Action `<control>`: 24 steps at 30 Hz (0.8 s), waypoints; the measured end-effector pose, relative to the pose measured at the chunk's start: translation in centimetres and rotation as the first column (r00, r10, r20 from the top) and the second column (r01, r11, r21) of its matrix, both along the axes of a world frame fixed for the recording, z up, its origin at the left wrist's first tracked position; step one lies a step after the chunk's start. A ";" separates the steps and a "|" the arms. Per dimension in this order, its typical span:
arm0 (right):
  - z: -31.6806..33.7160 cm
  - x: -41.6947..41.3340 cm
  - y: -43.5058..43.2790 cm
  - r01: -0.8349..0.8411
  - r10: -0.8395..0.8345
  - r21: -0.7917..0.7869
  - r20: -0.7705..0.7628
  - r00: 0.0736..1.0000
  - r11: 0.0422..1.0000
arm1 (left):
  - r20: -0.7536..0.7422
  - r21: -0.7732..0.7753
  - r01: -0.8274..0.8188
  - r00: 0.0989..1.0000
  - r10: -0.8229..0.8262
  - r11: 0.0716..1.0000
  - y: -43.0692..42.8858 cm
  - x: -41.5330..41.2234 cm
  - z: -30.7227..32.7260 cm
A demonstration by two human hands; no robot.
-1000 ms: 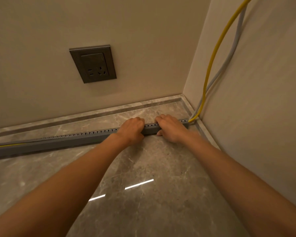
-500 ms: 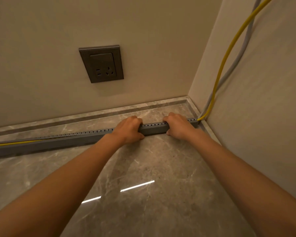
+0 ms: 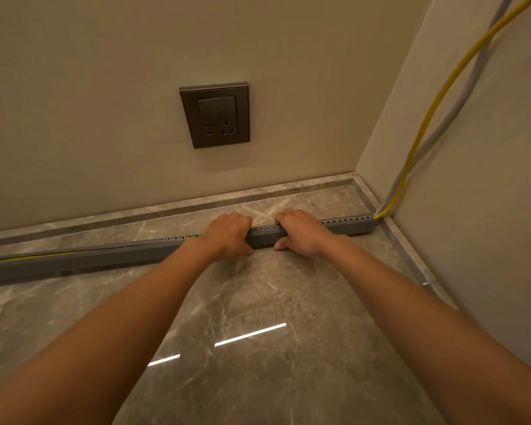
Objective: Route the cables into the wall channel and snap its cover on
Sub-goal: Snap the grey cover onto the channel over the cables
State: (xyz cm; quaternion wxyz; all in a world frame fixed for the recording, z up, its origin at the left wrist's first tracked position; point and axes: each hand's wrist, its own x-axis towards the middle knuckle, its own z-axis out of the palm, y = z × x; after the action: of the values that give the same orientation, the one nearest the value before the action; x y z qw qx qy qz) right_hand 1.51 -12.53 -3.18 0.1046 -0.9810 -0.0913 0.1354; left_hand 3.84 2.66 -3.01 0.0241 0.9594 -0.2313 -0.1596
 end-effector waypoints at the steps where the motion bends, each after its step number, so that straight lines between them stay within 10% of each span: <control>1: 0.0 0.0 0.0 -0.005 0.005 0.000 0.011 1.000 1.000 | 0.014 -0.010 0.000 1.000 0.000 1.000 0.0 -0.1 -0.1; 24: -0.3 -0.4 -0.8 0.073 -0.070 0.139 -0.024 0.997 0.988 | 0.044 -0.198 -0.005 0.999 0.014 0.980 0.1 -0.7 -0.6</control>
State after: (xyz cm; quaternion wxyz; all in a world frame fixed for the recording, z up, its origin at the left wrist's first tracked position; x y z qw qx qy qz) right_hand 1.11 -13.30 -3.44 0.1785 -0.9726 -0.0642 0.1344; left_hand 3.11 2.75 -3.65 0.1150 0.9567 -0.2417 -0.1142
